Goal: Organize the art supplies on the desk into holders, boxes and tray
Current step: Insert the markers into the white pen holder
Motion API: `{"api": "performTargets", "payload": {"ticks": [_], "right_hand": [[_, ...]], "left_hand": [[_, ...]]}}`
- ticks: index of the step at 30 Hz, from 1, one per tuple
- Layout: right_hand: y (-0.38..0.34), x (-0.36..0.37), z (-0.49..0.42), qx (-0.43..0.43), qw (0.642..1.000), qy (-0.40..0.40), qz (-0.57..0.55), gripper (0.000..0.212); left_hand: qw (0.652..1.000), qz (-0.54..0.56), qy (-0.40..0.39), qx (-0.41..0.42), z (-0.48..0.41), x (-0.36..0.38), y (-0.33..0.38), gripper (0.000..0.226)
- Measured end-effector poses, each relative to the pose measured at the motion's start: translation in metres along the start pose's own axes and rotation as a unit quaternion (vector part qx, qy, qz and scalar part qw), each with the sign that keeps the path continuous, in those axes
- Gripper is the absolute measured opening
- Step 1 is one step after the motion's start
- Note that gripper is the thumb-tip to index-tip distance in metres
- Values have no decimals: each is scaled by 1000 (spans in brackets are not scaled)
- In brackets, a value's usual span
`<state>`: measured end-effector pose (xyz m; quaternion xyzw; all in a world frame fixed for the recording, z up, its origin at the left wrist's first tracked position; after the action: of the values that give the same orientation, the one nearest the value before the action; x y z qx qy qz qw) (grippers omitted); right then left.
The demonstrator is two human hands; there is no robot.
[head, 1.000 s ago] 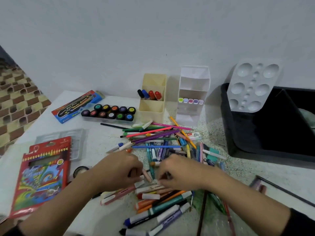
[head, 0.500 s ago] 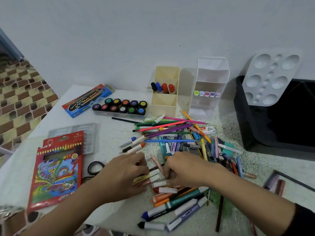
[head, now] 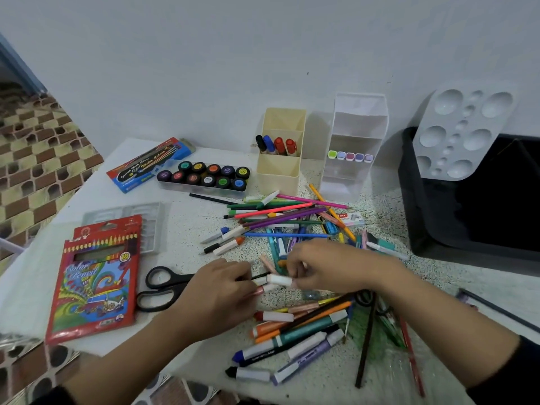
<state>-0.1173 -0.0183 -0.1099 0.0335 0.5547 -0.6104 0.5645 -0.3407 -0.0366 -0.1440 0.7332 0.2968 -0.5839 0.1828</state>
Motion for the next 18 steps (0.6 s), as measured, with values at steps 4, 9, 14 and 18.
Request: {"api": "performTargets", "payload": {"ticks": [4, 9, 14, 18], "right_hand": [[15, -12, 8, -8, 993, 37, -108, 10], [32, -24, 26, -31, 958, 134, -253, 10], [43, -47, 44, -42, 900, 277, -334, 30], [46, -63, 55, -49, 870, 341, -352, 32]], "left_hand": [[999, 39, 1, -31, -7, 0, 1, 21], [971, 204, 29, -125, -32, -9, 2, 25], [908, 352, 50, -223, -76, -17, 11, 23], [848, 470, 40, -242, -121, -26, 12, 15]]}}
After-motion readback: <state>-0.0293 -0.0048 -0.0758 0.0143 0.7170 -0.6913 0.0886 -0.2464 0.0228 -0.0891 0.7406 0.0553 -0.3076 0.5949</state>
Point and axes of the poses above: each hand's wrist, its own z-axis away from the middle knuckle, its own x-axis out of the palm, y = z × x, the point moved 2 cm from there along -z, towards the middle knuckle, and after that the axes turned 14 degrees about -z, right-handed, at the moved point
